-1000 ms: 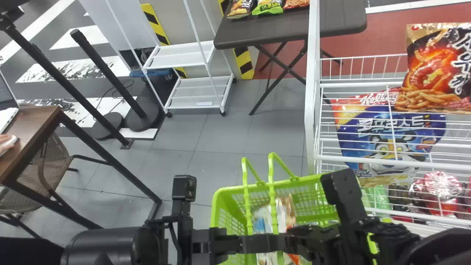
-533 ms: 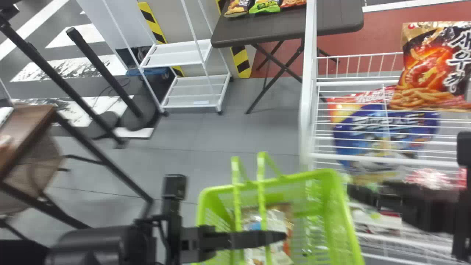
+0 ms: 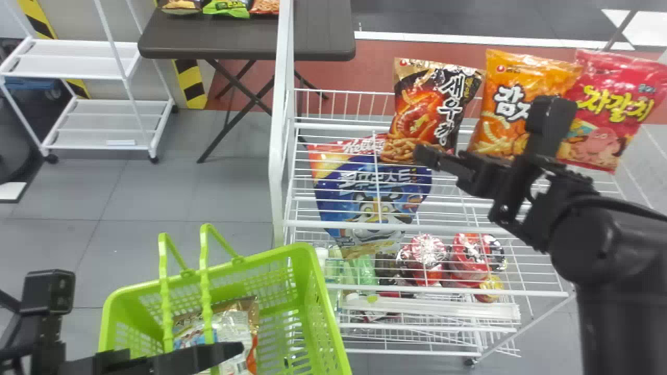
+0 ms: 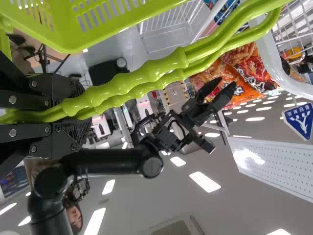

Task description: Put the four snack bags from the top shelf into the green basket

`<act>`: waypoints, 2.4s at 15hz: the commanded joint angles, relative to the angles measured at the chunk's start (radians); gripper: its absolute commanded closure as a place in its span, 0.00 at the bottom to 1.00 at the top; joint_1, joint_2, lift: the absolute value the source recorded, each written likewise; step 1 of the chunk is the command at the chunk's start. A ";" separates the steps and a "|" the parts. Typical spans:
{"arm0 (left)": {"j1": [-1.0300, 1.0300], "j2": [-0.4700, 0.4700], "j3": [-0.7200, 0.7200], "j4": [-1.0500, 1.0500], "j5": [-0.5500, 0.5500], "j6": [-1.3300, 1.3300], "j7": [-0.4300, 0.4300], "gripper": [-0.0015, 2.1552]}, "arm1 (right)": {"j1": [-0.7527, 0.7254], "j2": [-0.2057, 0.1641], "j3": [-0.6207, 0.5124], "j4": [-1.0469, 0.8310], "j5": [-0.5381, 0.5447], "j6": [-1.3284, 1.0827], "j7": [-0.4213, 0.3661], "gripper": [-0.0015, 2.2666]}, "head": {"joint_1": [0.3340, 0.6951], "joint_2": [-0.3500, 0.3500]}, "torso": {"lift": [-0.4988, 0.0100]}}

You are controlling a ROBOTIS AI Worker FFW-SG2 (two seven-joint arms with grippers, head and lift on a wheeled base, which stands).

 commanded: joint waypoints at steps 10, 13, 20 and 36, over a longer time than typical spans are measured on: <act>0.008 0.022 0.018 0.035 0.032 -0.032 -0.010 1.00 | -0.199 -0.008 0.068 0.353 0.086 -0.199 0.047 1.00 | 1.00 0.43 | 0.98; 0.008 0.031 0.018 0.045 0.041 -0.038 -0.010 1.00 | -0.125 -0.010 0.056 0.221 0.037 -0.199 0.051 1.00 | 1.00 0.44 | 0.98; -0.002 0.039 0.035 0.058 0.055 -0.047 -0.010 1.00 | 0.265 -0.008 -0.045 -0.506 -0.164 0.288 0.020 1.00 | 1.00 0.44 | 0.98; -0.012 0.031 0.016 0.060 0.051 -0.047 -0.010 1.00 | 0.354 -0.002 0.535 -0.382 -0.184 0.442 -0.127 0.72 | 1.00 1.00 | 0.98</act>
